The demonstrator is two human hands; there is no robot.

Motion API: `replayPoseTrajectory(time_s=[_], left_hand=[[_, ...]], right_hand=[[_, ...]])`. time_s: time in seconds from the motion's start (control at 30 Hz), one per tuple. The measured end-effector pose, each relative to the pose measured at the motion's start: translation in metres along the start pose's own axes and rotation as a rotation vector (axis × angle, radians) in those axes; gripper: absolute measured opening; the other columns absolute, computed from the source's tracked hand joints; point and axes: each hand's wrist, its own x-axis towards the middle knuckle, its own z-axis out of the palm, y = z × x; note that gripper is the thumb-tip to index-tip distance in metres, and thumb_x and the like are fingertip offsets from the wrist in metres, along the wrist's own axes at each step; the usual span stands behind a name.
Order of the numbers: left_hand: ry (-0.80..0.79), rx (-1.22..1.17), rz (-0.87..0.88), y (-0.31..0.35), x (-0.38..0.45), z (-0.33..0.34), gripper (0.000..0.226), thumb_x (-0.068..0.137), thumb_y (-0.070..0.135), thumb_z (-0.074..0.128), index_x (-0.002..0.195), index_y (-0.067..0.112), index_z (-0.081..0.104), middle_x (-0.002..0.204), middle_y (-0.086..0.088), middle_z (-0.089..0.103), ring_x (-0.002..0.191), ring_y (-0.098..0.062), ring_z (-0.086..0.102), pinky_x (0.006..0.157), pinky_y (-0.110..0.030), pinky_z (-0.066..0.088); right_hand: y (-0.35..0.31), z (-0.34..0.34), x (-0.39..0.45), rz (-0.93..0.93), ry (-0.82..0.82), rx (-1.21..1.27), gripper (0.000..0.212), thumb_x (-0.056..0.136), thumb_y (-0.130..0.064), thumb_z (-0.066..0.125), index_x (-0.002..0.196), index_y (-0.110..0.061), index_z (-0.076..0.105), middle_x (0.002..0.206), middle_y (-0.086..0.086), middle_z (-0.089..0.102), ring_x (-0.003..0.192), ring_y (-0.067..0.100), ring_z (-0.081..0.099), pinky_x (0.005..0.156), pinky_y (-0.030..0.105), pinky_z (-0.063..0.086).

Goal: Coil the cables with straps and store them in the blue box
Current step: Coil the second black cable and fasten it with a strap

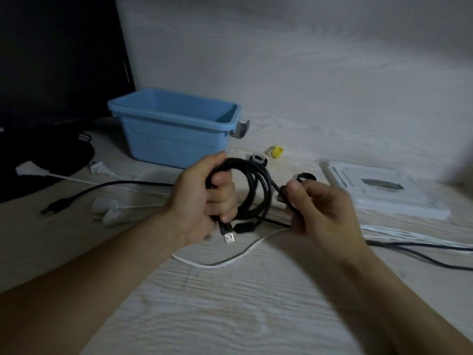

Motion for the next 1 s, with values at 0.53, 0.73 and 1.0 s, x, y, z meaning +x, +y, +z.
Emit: replayPoseTrajectory(time_s=[0.53, 0.73, 1.0], left_hand=[[0.416, -0.469, 0.26, 0.02, 0.01, -0.022, 0.029, 0.089, 0.025, 0.032, 0.063, 0.017, 0.042, 0.05, 0.003, 0.028, 0.04, -0.014, 0.026, 0.052, -0.027, 0.036], [0.436, -0.148, 0.445, 0.01, 0.022, -0.015, 0.024, 0.101, 0.011, 0.037, 0.077, 0.012, 0.039, 0.058, 0.0, 0.04, 0.048, -0.015, 0.043, 0.061, -0.033, 0.046], [0.083, 0.809, 0.703, -0.017, 0.017, -0.021, 0.013, 0.095, 0.031, 0.049, 0.097, 0.018, 0.051, 0.071, 0.006, 0.058, 0.065, -0.009, 0.056, 0.069, -0.022, 0.047]], right_hand=[[0.017, -0.013, 0.004, -0.205, -0.402, -0.531, 0.02, 0.086, -0.027, 0.074, 0.104, -0.035, 0.072, 0.091, -0.013, 0.065, 0.083, 0.007, 0.062, 0.069, 0.013, 0.046], [0.016, -0.001, 0.0, -0.301, -0.484, -0.509, 0.059, 0.086, 0.011, 0.056, 0.127, -0.03, 0.066, 0.094, -0.008, 0.056, 0.09, 0.005, 0.056, 0.078, 0.01, 0.041], [-0.002, 0.001, -0.003, -0.341, -0.253, -0.381, 0.016, 0.093, -0.017, 0.066, 0.105, -0.024, 0.075, 0.085, -0.029, 0.065, 0.079, -0.002, 0.063, 0.07, 0.007, 0.04]])
